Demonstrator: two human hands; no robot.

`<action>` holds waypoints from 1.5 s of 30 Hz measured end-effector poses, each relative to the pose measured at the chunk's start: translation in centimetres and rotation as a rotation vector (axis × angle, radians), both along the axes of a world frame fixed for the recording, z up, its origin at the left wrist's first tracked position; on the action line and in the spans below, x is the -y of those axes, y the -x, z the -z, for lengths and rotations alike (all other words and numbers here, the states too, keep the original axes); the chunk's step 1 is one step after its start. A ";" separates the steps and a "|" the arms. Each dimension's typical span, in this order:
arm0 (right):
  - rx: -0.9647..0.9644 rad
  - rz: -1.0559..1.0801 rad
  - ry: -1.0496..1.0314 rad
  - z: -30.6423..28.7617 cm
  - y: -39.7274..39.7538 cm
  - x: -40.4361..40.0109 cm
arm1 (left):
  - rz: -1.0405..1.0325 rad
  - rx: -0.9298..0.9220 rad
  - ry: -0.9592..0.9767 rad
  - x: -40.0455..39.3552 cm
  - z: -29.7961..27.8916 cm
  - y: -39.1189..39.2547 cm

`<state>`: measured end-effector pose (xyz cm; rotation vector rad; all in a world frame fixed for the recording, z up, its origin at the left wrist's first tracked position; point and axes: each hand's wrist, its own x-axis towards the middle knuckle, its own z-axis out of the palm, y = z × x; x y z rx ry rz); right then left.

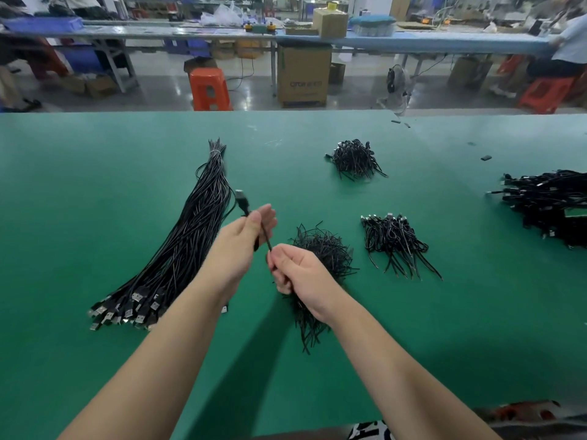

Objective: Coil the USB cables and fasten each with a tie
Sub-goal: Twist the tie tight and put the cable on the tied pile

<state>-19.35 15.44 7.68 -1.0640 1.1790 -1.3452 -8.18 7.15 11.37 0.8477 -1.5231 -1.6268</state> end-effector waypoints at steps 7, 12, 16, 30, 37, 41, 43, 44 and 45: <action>-0.455 0.128 0.024 1.3 0.4 -0.1 | 0.097 -0.423 -0.376 0.2 -0.8 0.1; -0.466 0.138 0.070 1.4 1.3 -0.7 | 0.117 -0.334 -0.270 0.4 -0.9 -0.4; -0.487 0.069 0.006 1.2 1.3 -0.9 | 0.128 -0.272 -0.209 0.1 -0.9 -0.6; -0.036 0.098 0.073 -0.8 0.2 -0.6 | 0.507 -0.109 -0.242 -0.7 -1.9 -1.5; -0.088 0.154 0.021 0.1 0.3 -0.9 | 0.501 0.093 -0.203 -1.3 -2.6 -1.5; -0.297 0.180 0.009 0.4 0.4 -1.0 | 0.360 0.386 0.065 -2.4 -2.1 -0.7; -0.273 0.163 0.018 0.5 0.4 -0.9 | 0.289 0.450 0.153 -3.0 -2.1 -0.3; -0.244 0.157 0.017 0.6 0.5 -0.9 | 0.259 0.453 0.169 -3.2 -2.2 -0.2; -0.216 0.154 0.023 0.7 0.5 -0.8 | 0.235 0.449 0.171 -3.3 -2.3 -0.1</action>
